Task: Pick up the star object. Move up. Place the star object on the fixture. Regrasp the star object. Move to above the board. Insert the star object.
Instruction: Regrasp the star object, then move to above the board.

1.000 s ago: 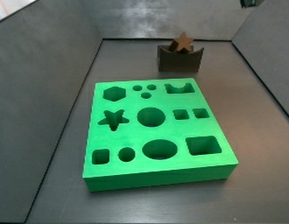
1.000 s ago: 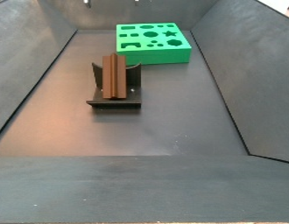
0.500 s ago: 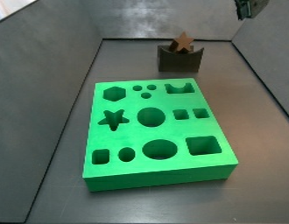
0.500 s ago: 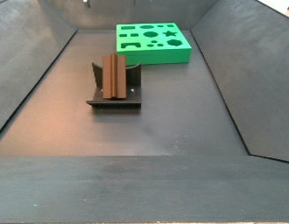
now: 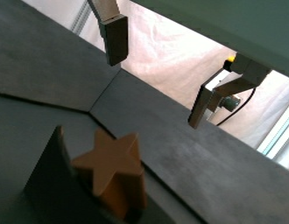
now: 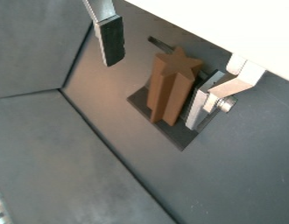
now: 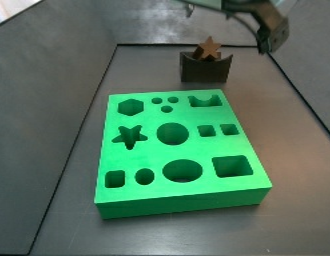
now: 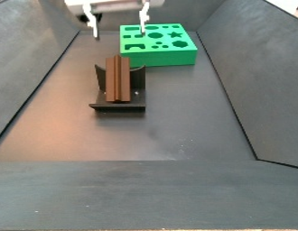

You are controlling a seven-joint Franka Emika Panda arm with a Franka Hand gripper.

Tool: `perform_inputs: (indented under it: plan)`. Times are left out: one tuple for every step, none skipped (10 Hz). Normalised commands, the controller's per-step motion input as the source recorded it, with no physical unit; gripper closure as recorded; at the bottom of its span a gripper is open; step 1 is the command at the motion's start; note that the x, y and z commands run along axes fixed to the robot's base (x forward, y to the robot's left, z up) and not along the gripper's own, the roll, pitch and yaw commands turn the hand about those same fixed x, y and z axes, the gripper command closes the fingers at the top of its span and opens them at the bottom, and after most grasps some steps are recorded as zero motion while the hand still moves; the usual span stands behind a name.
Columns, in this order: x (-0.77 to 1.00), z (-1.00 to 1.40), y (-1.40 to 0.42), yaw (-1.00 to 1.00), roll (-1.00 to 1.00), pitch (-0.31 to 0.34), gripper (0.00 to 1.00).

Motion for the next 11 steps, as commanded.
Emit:
perform_inputs:
  plan:
    - [0.08,-1.0,0.05,0.08,0.06,-0.069,0.0]
    - [0.1,-1.0,0.04,0.06,0.07,-0.079,0.0]
    - [0.1,-1.0,0.04,0.04,0.07,-0.074,0.0]
    - [0.12,-1.0,0.03,0.02,0.07,-0.068,0.0]
    - [0.11,-0.94,0.03,0.01,0.07,-0.061,0.0]
    - [0.09,-0.68,0.01,-0.01,0.07,-0.051,0.0]
    - [0.08,-0.59,0.01,-0.01,0.07,-0.045,0.0]
    - [0.07,-0.43,0.01,-0.01,0.06,-0.034,0.0]
    - [0.07,-0.25,0.01,-0.01,0.06,-0.023,0.0]
    - [0.0,0.0,0.0,0.0,0.0,0.0,1.0]
    - [-0.14,1.0,0.08,-0.33,-0.17,0.191,1.0]
